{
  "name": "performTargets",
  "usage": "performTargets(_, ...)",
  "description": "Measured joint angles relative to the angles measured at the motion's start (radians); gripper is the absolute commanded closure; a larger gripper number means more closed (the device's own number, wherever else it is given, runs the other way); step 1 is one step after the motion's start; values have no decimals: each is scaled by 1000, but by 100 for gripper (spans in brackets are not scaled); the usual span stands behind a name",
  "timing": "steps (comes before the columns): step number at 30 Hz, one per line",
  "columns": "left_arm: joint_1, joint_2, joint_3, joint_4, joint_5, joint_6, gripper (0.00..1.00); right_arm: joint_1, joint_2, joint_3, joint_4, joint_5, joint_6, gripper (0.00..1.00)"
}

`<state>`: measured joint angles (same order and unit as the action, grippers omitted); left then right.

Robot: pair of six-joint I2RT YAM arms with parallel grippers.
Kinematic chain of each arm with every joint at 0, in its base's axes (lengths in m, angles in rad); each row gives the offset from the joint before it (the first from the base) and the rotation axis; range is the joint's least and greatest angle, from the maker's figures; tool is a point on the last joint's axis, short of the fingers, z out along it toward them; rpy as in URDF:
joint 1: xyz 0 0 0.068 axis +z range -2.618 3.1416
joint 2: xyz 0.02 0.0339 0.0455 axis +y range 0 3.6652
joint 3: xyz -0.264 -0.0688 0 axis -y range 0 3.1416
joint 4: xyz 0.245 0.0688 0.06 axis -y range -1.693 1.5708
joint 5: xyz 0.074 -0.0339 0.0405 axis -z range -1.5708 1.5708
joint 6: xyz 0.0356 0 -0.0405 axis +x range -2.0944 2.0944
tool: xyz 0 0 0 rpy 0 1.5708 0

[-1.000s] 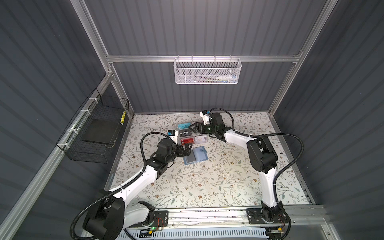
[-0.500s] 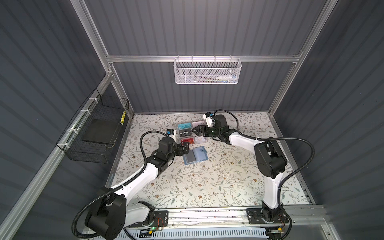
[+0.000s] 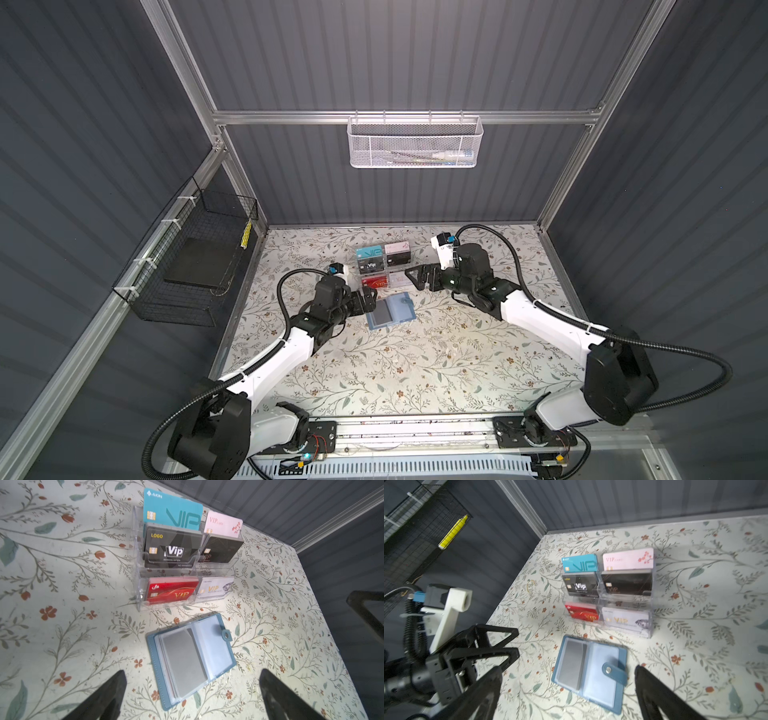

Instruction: Take the credit cards out of the card holder

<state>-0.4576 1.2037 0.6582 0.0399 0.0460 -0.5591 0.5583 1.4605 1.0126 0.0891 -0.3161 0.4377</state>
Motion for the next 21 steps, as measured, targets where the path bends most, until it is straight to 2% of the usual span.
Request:
performTargets(5,-6,-10,-81,43,62,-65,0,-6,-27,-83,-2,-62,43,1)
performTargets(11,-8,24,-145,129,137,-157,0,28,8,-217,103,-90,105,1)
performTargets(18,-8,51,-149,195,188,-222,0,113,154,-230,210,-51,113,1)
performTargets(21,-8,51,-149,202,197,-231,0,117,222,-194,206,29,111,1)
